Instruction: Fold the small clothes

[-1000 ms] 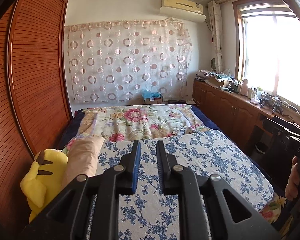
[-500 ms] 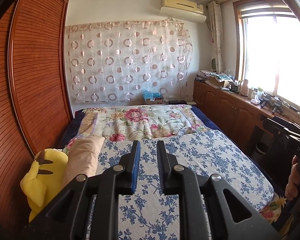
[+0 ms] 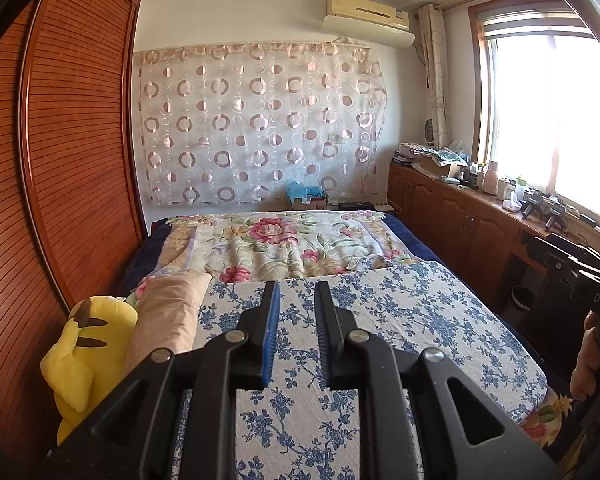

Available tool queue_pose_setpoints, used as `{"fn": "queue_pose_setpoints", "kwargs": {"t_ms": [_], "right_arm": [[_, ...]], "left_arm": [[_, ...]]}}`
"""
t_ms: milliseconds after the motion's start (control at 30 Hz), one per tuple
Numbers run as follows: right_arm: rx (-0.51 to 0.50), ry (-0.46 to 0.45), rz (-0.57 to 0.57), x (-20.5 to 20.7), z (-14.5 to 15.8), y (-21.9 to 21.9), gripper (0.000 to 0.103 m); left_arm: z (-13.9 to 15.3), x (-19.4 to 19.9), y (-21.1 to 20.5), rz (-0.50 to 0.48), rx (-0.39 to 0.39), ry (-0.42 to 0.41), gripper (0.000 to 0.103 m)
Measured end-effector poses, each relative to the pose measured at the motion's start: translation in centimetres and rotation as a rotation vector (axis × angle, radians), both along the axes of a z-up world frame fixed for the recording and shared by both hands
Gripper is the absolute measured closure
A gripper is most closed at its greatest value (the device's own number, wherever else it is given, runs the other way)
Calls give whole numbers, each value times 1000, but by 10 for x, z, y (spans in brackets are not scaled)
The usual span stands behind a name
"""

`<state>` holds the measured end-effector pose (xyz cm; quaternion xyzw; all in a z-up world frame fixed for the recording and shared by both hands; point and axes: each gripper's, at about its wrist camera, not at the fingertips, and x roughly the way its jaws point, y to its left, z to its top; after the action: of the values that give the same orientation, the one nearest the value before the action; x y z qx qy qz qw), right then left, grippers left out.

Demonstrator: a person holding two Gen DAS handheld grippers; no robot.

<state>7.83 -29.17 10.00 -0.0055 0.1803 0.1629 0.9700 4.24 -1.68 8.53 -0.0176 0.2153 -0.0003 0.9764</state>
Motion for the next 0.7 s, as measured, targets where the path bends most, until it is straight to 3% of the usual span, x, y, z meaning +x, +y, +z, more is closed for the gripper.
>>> {"fn": "queue_pose_setpoints", "kwargs": {"t_ms": [700], "right_arm": [[-2,1,1,0,-1,0,26]], "left_arm": [[0,-2,3,4,1,-3,86]]}}
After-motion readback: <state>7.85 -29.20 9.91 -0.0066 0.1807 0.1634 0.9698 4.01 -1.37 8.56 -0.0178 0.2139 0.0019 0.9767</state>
